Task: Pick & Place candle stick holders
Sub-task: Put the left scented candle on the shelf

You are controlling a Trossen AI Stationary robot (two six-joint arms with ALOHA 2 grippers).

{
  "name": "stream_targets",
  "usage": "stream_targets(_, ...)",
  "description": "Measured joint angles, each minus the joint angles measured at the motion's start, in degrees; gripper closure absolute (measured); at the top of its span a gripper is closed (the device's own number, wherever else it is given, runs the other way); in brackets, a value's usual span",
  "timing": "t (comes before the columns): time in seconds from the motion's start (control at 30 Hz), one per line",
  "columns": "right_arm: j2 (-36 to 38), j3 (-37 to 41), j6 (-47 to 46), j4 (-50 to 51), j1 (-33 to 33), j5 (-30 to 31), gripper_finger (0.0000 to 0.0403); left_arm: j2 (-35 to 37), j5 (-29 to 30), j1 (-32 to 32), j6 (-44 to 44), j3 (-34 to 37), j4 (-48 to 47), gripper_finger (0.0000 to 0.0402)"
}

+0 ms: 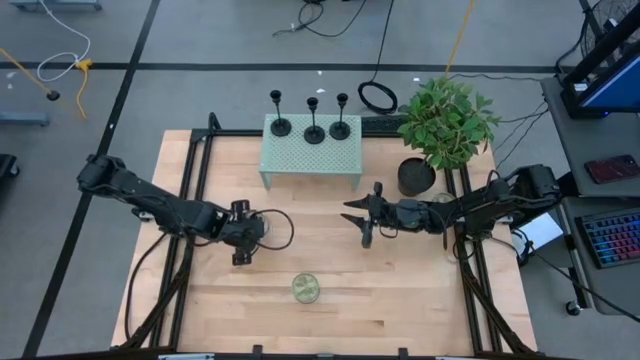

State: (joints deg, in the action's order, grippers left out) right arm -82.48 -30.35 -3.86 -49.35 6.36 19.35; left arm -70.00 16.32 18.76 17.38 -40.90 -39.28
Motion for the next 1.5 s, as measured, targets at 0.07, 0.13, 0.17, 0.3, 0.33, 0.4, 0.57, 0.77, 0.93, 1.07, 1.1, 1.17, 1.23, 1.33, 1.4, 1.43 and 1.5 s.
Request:
stream_targets(0.07, 0.00, -0.01, 0.00, -0.65, -0.03, 0.00, 0.0259, 0.66, -0.29, -0.16, -0.83, -1.98, 1.20, 0.0395)
stream_targets(0.13, 0.00, -0.02, 0.00, -0.77, -0.03, 0.00, 0.0259, 1.10, 1.57, -0.73, -0.68, -4.60, 1.50, 0.0394)
stream_targets(0.17, 0.00, -0.02, 0.00, -0.63, -0.03, 0.00, 0.0259, 1.25, 2.08, -0.96, -1.16, -6.07, 1.29, 0.0394)
stream_targets(0.3, 0.00, -0.02, 0.01, -1.09, -0.03, 0.00, 0.0259, 1.31, 1.95, -2.40, -6.62, -13.52, 1.43, 0.0396)
stream_targets(0.33, 0.00, -0.02, 0.00, -1.37, -0.03, 0.00, 0.0259, 1.33, 1.79, -3.07, -7.65, -15.60, 1.48, 0.0395)
stream_targets(0.4, 0.00, -0.02, 0.00, -1.80, -0.03, 0.00, 0.0259, 1.38, 1.84, -4.80, -9.01, -19.81, 1.17, 0.0396)
stream_targets(0.57, 0.00, -0.02, 0.00, -2.31, -0.03, 0.00, 0.0259, 1.44, 1.48, -11.67, -8.43, -30.00, -4.63, 0.0396)
stream_targets(0.77, 0.00, -0.02, 0.00, -2.30, -0.03, 0.00, 0.0259, 1.40, 1.77, -24.43, -11.15, -33.38, -8.08, 0.0396)
stream_targets(0.93, 0.00, -0.02, 0.00, -2.36, -0.03, 0.00, 0.0259, -1.21, -4.19, -34.84, -11.31, -33.22, -8.73, 0.0398)
stream_targets(1.07, 0.00, -0.02, 0.00, -2.29, -0.03, 0.00, 0.0259, -4.30, -7.93, -39.66, -13.26, -33.19, -7.53, 0.0394)
stream_targets(1.1, 0.00, -0.02, 0.00, -2.29, -0.03, 0.00, 0.0259, -5.16, -8.78, -40.45, -13.70, -33.19, -7.48, 0.0394)
stream_targets(1.17, 0.00, -0.02, 0.00, -2.26, -0.03, -0.01, 0.0259, -6.86, -9.89, -41.47, -14.33, -33.19, -7.69, 0.0397)
stream_targets(1.23, 0.00, -0.02, 0.00, -2.10, -0.03, 0.00, 0.0259, -8.51, -11.23, -42.37, -14.58, -33.19, -7.49, 0.0397)
stream_targets(1.33, 0.00, -0.02, 0.00, -1.73, -0.03, 0.00, 0.0259, -10.00, -11.69, -43.26, -14.96, -33.25, -6.92, 0.0391)
stream_targets(1.4, 0.00, -0.02, 0.00, -1.40, -0.03, -0.02, 0.0259, -10.74, -11.58, -43.67, -16.22, -33.36, -6.62, 0.0390)
stream_targets(1.43, 0.00, -0.02, 0.00, -1.36, -0.03, -0.02, 0.0259, -11.07, -11.52, -43.87, -16.71, -33.36, -6.43, 0.0393)
stream_targets(1.5, 0.00, -0.02, 0.00, -1.39, -0.03, -0.02, 0.0259, -11.30, -11.56, -44.32, -17.47, -33.38, -6.46, 0.0397)
